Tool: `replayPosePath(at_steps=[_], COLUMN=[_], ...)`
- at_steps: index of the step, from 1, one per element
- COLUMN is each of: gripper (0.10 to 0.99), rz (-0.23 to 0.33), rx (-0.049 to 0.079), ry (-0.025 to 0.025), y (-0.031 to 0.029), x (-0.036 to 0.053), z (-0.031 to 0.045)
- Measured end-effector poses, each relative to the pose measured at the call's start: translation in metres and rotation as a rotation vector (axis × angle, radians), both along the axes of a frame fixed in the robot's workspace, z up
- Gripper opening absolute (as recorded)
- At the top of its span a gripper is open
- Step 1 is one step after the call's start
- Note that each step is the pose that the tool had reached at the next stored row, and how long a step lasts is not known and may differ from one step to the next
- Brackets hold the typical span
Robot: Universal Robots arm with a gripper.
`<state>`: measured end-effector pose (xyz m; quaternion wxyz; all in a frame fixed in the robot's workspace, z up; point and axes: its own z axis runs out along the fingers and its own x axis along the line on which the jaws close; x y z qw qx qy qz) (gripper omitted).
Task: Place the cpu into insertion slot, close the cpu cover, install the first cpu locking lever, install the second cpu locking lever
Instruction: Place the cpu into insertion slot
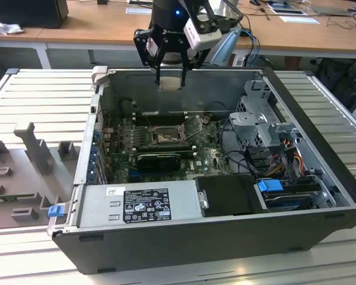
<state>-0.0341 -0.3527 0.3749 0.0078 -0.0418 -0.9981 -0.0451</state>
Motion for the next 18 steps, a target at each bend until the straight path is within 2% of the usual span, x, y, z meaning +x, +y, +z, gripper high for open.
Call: replayPosePath(at_steps=[18], gripper=[0.529], rz=[-0.066], rx=[0.000], ry=[0.0001], y=[0.0000], x=[0.0000], z=[0.0000])
